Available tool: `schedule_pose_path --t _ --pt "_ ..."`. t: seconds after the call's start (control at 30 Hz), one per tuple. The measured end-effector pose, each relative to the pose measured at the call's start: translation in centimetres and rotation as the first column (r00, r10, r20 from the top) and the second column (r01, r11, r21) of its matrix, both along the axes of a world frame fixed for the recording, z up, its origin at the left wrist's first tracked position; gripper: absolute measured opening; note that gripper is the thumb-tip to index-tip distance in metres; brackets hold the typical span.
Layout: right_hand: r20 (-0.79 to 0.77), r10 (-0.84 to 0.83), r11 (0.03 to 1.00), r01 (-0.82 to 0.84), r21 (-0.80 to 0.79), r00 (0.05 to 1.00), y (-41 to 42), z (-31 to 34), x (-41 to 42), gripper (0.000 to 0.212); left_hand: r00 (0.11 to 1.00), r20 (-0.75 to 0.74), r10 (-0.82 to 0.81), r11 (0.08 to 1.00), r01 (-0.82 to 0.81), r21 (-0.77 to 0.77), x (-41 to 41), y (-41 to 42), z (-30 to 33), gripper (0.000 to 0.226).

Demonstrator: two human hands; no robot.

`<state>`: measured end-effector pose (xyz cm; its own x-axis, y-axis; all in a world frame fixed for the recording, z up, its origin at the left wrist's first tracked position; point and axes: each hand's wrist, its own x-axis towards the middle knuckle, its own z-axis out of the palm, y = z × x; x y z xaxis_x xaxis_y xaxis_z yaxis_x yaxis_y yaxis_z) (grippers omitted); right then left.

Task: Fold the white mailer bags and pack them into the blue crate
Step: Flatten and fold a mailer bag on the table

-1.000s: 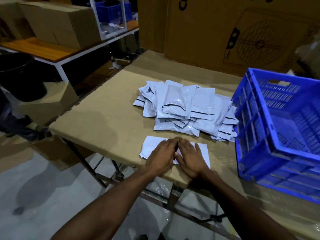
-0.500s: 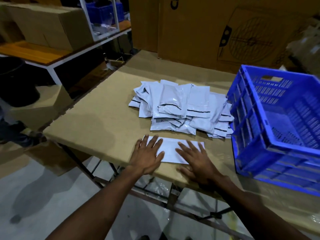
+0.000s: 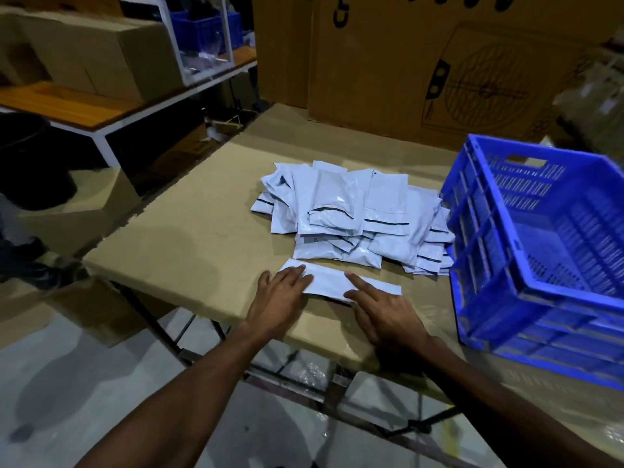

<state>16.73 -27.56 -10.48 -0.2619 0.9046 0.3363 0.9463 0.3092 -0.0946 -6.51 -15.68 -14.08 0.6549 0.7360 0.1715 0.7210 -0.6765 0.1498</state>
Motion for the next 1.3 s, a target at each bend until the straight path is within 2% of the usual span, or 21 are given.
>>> schedule_pose_path --t 0.07,0.13,0.23,0.33,0.43,0.5,0.6,0.7,0.8,0.9,1.0,1.1,1.17,1.23,1.3 --pt "0.059 0.145 0.989 -0.146 0.010 0.988 -0.3 0.4 -0.5 0.038 0.999 0.003 0.035 0.997 -0.035 -0.064 0.0 0.4 0.4 0.045" --pt "0.173 0.255 0.967 -0.256 -0.018 0.951 -0.3 0.5 -0.8 0.037 0.998 0.060 0.019 0.995 -0.013 -0.100 0.1 0.5 0.4 0.047" --pt "0.365 0.295 0.951 -0.234 -0.201 0.883 1.0 0.5 -0.8 0.037 0.974 0.220 -0.049 0.989 0.078 -0.126 0.1 0.8 0.3 0.059" --pt "0.256 0.257 0.932 -0.169 -0.322 0.932 2.1 2.0 -0.7 0.038 0.938 0.345 -0.037 0.988 0.087 -0.129 0.5 0.9 -0.1 0.064" --pt "0.166 0.138 0.976 -0.107 -0.188 0.976 2.4 4.9 0.2 0.034 0.894 0.430 0.123 0.981 -0.045 -0.187 1.0 0.2 -0.6 0.085" --pt "-0.005 0.031 0.995 -0.032 -0.095 1.000 2.6 7.4 1.6 0.041 0.895 0.419 0.153 0.978 -0.075 -0.196 1.5 -0.3 -1.0 0.089" --pt "-0.262 -0.116 0.992 0.126 0.024 0.958 3.3 11.5 4.5 0.042 0.919 0.378 0.117 0.990 -0.075 -0.123 3.1 -1.0 -1.1 0.091" --pt "-0.350 -0.200 0.965 0.246 0.093 0.915 3.3 15.8 7.2 0.040 0.926 0.368 0.078 0.993 -0.040 -0.111 5.6 -1.8 -1.3 0.092" --pt "-0.416 -0.328 0.927 0.373 0.029 0.848 2.7 19.3 9.8 0.041 0.932 0.362 0.011 0.992 0.035 -0.118 8.2 -2.6 -1.0 0.091" --pt "-0.411 -0.401 0.896 0.444 0.008 0.819 2.0 21.9 13.0 0.041 0.957 0.285 -0.043 0.990 0.078 -0.115 10.7 -3.3 -0.8 0.087" --pt "-0.388 -0.431 0.873 0.486 0.051 0.815 1.1 24.1 16.0 0.040 0.983 0.173 -0.059 0.990 0.080 -0.116 12.6 -3.9 -0.7 0.084" --pt "-0.310 -0.499 0.827 0.551 0.107 0.809 0.0 25.0 19.0 0.037 0.997 0.041 -0.060 0.988 0.065 -0.143 14.5 -4.3 -0.5 0.082" --pt "-0.261 -0.547 0.794 0.592 0.141 0.796 -0.4 24.4 21.1 0.037 0.999 0.019 -0.048 0.984 0.051 -0.173 15.4 -4.4 -0.2 0.081" --pt "-0.179 -0.630 0.752 0.651 0.103 0.756 -0.5 22.5 23.4 0.040 0.999 0.001 -0.037 0.984 0.036 -0.172 16.2 -4.6 -0.1 0.079" --pt "-0.057 -0.706 0.708 0.706 -0.020 0.706 -0.3 19.7 25.2 0.044 0.999 -0.040 -0.018 0.990 0.012 -0.140 16.5 -4.7 -0.3 0.077"
